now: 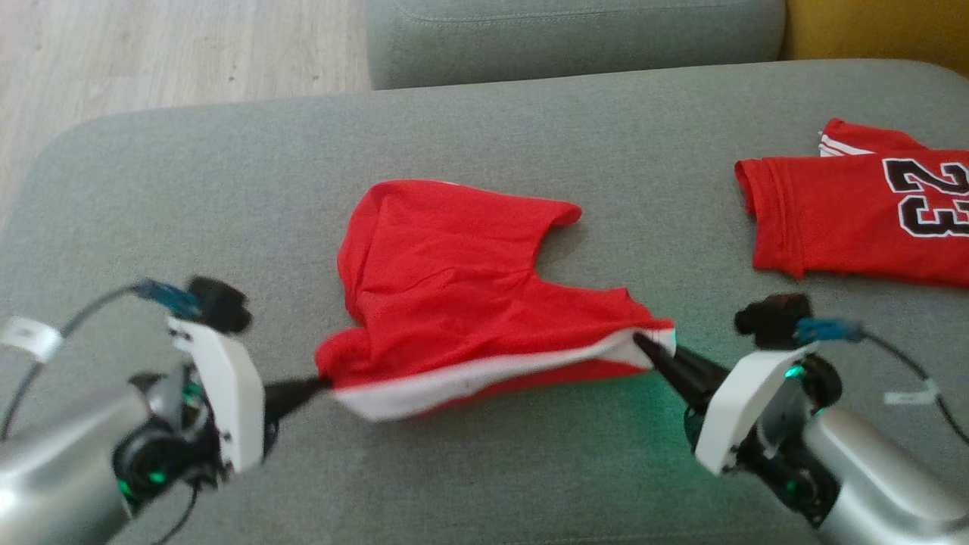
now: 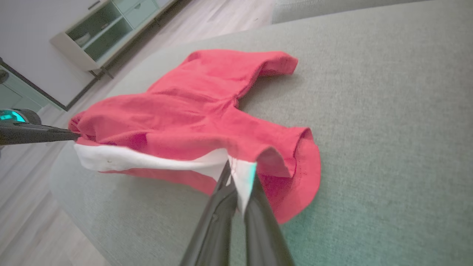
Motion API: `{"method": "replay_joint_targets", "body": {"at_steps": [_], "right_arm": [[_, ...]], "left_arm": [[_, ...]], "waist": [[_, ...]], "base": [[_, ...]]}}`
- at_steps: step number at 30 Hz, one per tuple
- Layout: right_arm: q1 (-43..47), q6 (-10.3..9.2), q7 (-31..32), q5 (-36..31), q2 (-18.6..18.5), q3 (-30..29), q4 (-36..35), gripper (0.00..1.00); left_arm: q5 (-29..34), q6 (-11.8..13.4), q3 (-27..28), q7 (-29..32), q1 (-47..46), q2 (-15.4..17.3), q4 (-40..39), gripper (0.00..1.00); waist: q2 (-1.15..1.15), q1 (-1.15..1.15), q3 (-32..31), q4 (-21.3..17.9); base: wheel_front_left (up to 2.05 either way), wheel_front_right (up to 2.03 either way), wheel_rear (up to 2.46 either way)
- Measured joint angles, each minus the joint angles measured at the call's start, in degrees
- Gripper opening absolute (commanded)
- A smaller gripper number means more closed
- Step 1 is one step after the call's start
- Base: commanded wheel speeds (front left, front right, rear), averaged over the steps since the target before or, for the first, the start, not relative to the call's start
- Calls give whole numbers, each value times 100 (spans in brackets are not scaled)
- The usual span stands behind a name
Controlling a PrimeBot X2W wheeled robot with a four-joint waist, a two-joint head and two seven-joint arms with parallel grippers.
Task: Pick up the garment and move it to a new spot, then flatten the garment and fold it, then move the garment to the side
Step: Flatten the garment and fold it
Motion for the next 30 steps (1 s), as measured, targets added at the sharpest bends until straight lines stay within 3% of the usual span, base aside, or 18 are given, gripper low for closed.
{"method": "replay_joint_targets", "body": {"at_steps": [8, 15, 22, 30], "right_arm": [[-959, 0, 194, 918, -258, -116, -519, 0], [-2823, 0, 353, 1393, -321, -30, -236, 0], [-4954, 0, -181, 1545, -287, 209, 503, 0], [-6787, 0, -1093, 1439, -301, 457, 910, 0]], "left_arm": [[-309, 0, 487, -303, -862, -92, 441, 0], [253, 1, 879, -937, -2274, -818, 1683, 0], [903, 87, 1284, -1680, -4106, -1644, 2864, 0], [1168, 58, 1553, -1906, -5576, -2029, 3596, 0]], "waist": [[0, 0, 331, -9], [0, 0, 1024, -14], [0, 2, 1809, 1], [0, 2, 2377, 30]], "base": [[0, 0, 0], [0, 0, 0], [0, 0, 0], [0, 0, 0]]}}
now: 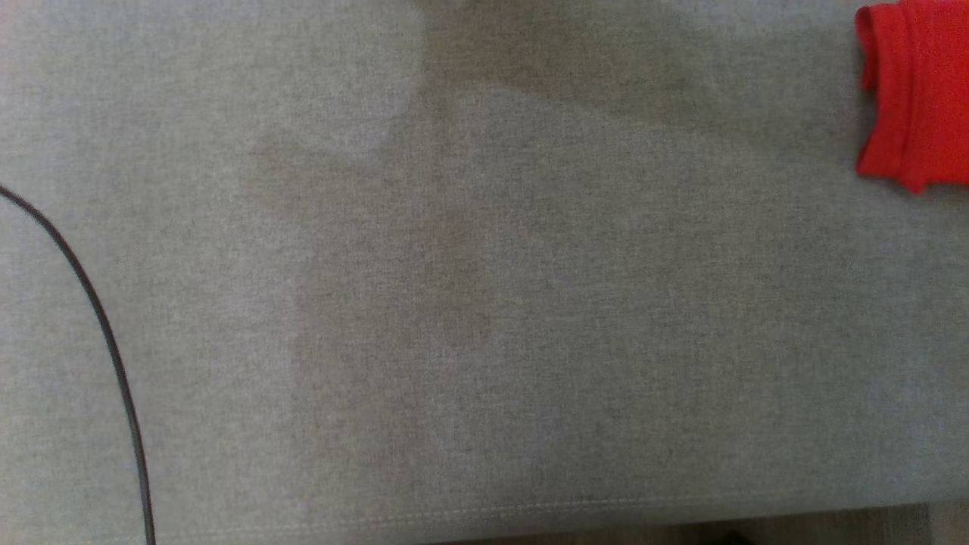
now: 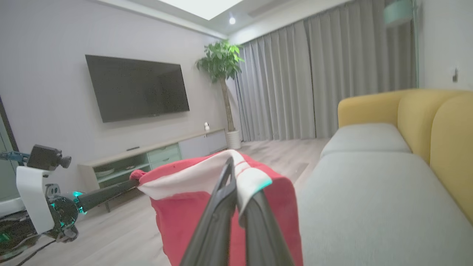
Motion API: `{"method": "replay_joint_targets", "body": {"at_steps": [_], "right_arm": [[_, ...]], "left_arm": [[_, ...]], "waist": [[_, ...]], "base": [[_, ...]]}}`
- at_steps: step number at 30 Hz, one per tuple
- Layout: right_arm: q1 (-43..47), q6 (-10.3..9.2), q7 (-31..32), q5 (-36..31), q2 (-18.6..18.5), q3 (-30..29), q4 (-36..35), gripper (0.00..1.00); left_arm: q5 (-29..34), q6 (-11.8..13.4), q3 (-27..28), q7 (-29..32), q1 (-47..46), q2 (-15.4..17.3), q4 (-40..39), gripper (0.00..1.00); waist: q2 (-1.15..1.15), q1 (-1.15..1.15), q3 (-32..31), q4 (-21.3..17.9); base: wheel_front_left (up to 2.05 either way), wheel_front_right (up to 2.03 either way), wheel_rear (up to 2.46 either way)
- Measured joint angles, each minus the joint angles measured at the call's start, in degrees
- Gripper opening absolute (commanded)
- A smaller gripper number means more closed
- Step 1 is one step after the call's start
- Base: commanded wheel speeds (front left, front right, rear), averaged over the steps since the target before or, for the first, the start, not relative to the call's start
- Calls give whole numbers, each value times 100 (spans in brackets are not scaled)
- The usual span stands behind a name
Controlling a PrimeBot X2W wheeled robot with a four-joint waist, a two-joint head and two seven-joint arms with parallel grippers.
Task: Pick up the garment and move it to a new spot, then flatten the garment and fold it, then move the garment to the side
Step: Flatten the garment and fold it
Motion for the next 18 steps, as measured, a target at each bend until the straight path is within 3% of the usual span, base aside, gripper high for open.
{"method": "replay_joint_targets", "body": {"at_steps": [5, 9, 18], "right_arm": [[-677, 0, -691, -169, -165, 424, 22, 0], [-616, 0, -730, -69, -404, 1063, 31, 0], [1526, 0, 202, 926, -921, 2608, -250, 0]], "left_arm": [[52, -52, 30, -155, -487, -172, 281, 0], [5, -58, -169, -1, -260, -209, 310, 0], [-818, -58, -1270, 1454, 2528, -45, -326, 0]], "waist": [[0, -1, 68, -4], [0, -2, -71, 11], [0, -2, -749, 29]], "base": [[0, 0, 0], [0, 0, 0], [0, 0, 0]]}}
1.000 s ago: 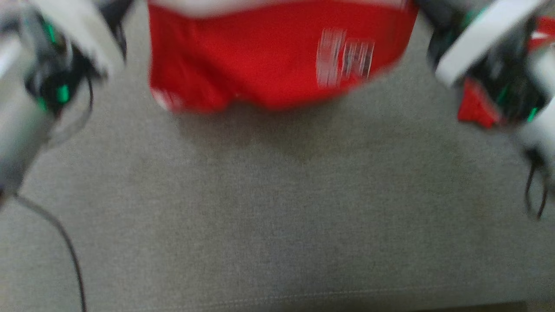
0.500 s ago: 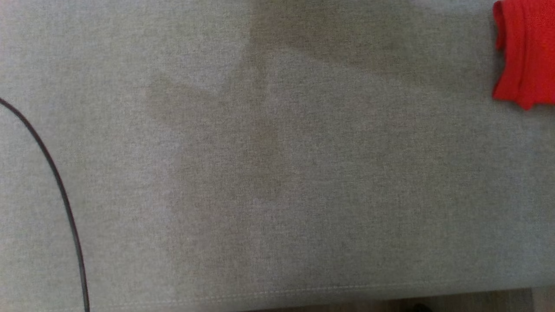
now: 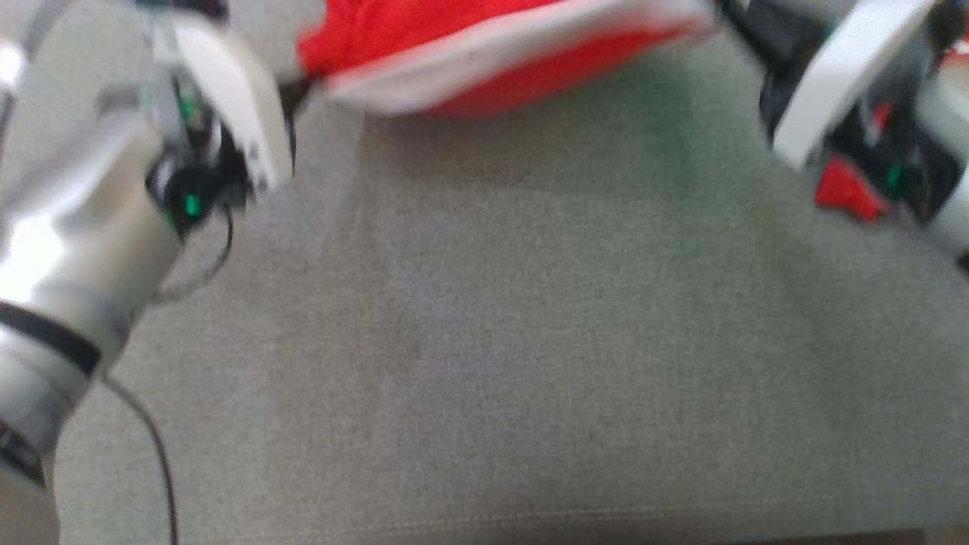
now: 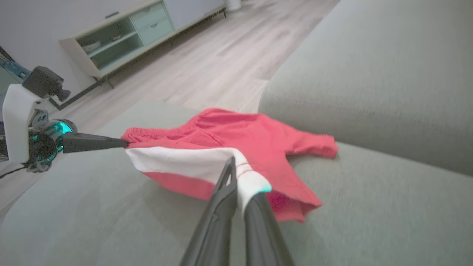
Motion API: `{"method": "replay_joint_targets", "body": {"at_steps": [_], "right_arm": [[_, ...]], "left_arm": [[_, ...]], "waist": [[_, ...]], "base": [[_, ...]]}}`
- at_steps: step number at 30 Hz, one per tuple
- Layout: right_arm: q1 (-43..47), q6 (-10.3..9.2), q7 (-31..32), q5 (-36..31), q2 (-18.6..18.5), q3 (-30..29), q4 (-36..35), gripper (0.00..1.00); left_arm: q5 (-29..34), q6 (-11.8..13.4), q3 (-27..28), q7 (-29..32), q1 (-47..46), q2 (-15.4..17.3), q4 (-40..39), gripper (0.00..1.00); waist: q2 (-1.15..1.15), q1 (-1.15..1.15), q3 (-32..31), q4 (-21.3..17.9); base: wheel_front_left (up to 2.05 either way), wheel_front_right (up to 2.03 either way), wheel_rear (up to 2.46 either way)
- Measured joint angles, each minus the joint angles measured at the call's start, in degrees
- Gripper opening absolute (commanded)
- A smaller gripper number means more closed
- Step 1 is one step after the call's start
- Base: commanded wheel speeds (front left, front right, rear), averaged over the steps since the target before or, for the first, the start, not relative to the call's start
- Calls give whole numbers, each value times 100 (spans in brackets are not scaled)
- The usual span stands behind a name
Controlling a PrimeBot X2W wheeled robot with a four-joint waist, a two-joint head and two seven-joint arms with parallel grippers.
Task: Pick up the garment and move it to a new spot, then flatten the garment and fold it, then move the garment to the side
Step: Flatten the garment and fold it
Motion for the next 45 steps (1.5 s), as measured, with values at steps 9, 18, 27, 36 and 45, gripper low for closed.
{"method": "replay_joint_targets", "body": {"at_steps": [9, 18, 27, 36, 45], "right_arm": [[1421, 0, 1467, 425, -587, 143, -687, 0], [2847, 0, 2606, 721, -1437, 189, -1949, 0], [3009, 0, 2718, 1034, -1906, -148, -2475, 0], [1623, 0, 3161, 1096, -1235, -714, -1281, 0], [522, 0, 3239, 1104, -591, -1120, -2, 0]], "left_arm": [[-859, 0, -229, 1212, 1095, 421, -814, 0], [-1462, 66, -446, 2009, 2493, 1339, -2481, 0], [-1866, 727, -316, 2226, 2812, 1992, -3886, 0], [-2175, 861, 149, 2705, 1694, 1675, -3407, 0], [-2164, 755, 397, 2791, 870, 1055, -2583, 0]], "waist": [[0, 0, -922, -4], [0, -1, -1883, 44], [0, -1, -1891, 154], [0, -1, -1132, 338], [0, 0, -292, 711]], "base": [[0, 0, 0], [0, 0, 0], [0, 0, 0], [0, 0, 0], [0, 0, 0]]}}
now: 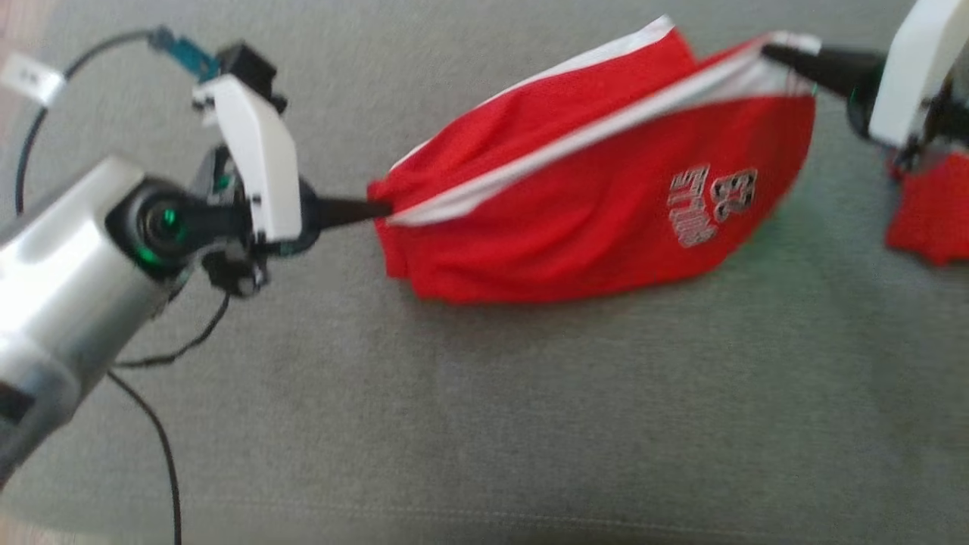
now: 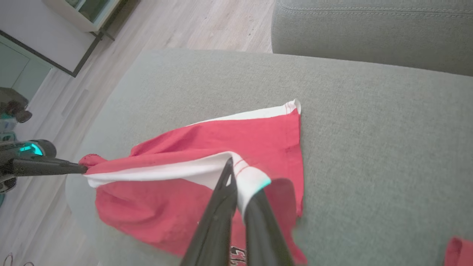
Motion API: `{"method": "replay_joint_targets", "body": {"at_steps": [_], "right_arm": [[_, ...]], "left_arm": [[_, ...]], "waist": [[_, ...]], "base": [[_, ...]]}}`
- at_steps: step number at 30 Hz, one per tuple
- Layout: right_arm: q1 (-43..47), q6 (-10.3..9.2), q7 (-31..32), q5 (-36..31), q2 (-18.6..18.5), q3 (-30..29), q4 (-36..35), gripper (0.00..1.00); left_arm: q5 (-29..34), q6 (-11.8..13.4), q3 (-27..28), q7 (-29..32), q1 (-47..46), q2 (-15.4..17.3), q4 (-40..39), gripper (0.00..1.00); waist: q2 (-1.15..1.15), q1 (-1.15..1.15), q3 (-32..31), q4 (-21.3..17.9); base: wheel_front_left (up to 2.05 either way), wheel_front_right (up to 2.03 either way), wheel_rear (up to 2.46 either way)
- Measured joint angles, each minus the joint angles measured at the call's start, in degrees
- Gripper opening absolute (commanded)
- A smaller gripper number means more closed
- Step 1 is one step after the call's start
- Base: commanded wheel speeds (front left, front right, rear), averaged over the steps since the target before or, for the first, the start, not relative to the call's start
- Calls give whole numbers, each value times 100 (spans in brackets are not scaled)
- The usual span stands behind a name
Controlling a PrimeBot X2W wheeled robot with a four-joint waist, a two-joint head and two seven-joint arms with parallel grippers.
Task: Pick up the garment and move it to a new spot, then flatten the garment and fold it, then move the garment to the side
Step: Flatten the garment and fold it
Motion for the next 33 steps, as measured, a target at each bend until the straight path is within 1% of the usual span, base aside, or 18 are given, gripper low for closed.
{"method": "replay_joint_targets", "body": {"at_steps": [4, 9, 12, 17, 18, 19, 20, 22, 23, 26, 29, 31, 33], "right_arm": [[-299, 0, -1, -38, 172, -43, 389, 0], [-520, 0, 30, -96, 380, -18, 837, 0], [-641, 0, 152, -204, 514, 103, 1090, 0], [-669, 0, 151, -248, 726, 191, 1308, 0], [-671, 0, 145, -249, 753, 203, 1335, 5], [-677, 0, 68, -265, 773, 205, 1366, 39], [-693, 0, -20, -287, 797, 204, 1399, 100], [-745, 0, -274, -311, 844, 198, 1419, 100], [-753, 0, -461, -330, 862, 148, 1418, 100], [-756, 0, -1127, -436, 883, 75, 1502, 100], [-724, 0, -1797, -397, 914, -71, 1521, 100], [-704, 0, -2359, -446, 928, -135, 1514, 100], [-564, 0, -2817, -499, 932, -190, 1551, 100]], "left_arm": [[0, -42, 111, 19, -276, -219, 313, 0], [0, -47, 200, 16, -519, -388, 667, 0], [0, -41, 248, 21, -635, -510, 866, 0], [1, -51, 303, 23, -727, -708, 1135, 0], [1, -76, 303, 23, -731, -743, 1192, 8], [1, -101, 303, 23, -731, -767, 1226, 56], [3, -120, 302, 23, -731, -790, 1267, 100], [66, -201, 304, -12, -734, -826, 1357, 100], [97, -202, 312, -66, -738, -836, 1395, 100], [145, -303, 381, -292, -759, -822, 1532, 100], [292, -421, 382, -524, -761, -806, 1546, 100], [560, -483, 385, -957, -761, -755, 1532, 100], [1031, -495, 364, -1691, -759, -639, 1506, 100]], "waist": [[0, 0, 320, 205], [0, 0, 648, 406], [0, 0, 802, 473], [0, 0, 946, 504], [0, 0, 959, 504], [0, 0, 972, 505], [0, 1, 974, 507], [0, 1, 953, 509], [0, 1, 931, 512], [0, 1, 827, 518], [0, 1, 681, 525], [0, 1, 573, 534], [0, 0, 451, 545]], "base": [[0, 0, 0], [0, 0, 0], [0, 0, 0], [0, 0, 0], [0, 0, 0], [0, 0, 0], [0, 0, 0], [0, 0, 0], [0, 0, 0], [0, 0, 0], [0, 0, 0], [0, 0, 0], [0, 0, 0]]}}
